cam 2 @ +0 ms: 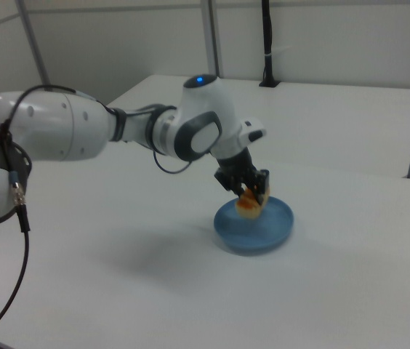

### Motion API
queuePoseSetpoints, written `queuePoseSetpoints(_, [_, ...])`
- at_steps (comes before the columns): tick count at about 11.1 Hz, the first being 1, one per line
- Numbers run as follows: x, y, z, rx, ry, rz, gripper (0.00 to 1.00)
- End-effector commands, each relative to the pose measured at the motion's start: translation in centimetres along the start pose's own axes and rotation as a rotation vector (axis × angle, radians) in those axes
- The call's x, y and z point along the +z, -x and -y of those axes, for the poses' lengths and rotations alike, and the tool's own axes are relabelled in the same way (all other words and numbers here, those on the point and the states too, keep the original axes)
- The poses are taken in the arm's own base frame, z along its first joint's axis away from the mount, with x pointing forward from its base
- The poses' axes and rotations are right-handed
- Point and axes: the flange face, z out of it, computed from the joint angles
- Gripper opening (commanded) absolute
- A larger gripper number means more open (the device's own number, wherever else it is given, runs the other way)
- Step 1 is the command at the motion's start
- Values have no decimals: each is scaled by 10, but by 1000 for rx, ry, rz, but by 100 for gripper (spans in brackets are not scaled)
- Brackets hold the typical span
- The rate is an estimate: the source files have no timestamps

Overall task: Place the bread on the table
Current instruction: 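Move the gripper over the blue plate and lower onto the bread, then lift the bread off the plate and carry it away from the plate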

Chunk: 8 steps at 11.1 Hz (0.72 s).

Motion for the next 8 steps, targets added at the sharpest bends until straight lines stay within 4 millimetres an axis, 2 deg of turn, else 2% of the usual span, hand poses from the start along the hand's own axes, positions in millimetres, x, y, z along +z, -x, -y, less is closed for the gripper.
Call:
queuePoseSetpoints(1, [-97, 1, 51, -18, -113, 24, 46])
queuePoseSetpoints(2, [-117, 3, 91, -52, -147, 64, 46])
queuePoseSetpoints(3, [-128, 6, 134, -79, -171, 117, 47])
queuePoseSetpoints(4, [-131, 7, 184, -106, -179, 142, 47])
queuePoseSetpoints(5, [-120, 8, 221, -92, -172, 159, 47])
queuePoseSetpoints(6, [-97, 8, 247, -89, -156, 175, 47])
queuePoseSetpoints(7, [-84, 5, 262, -73, -153, 148, 47])
queuePoseSetpoints(8, [-71, 3, 269, -46, -143, 133, 47])
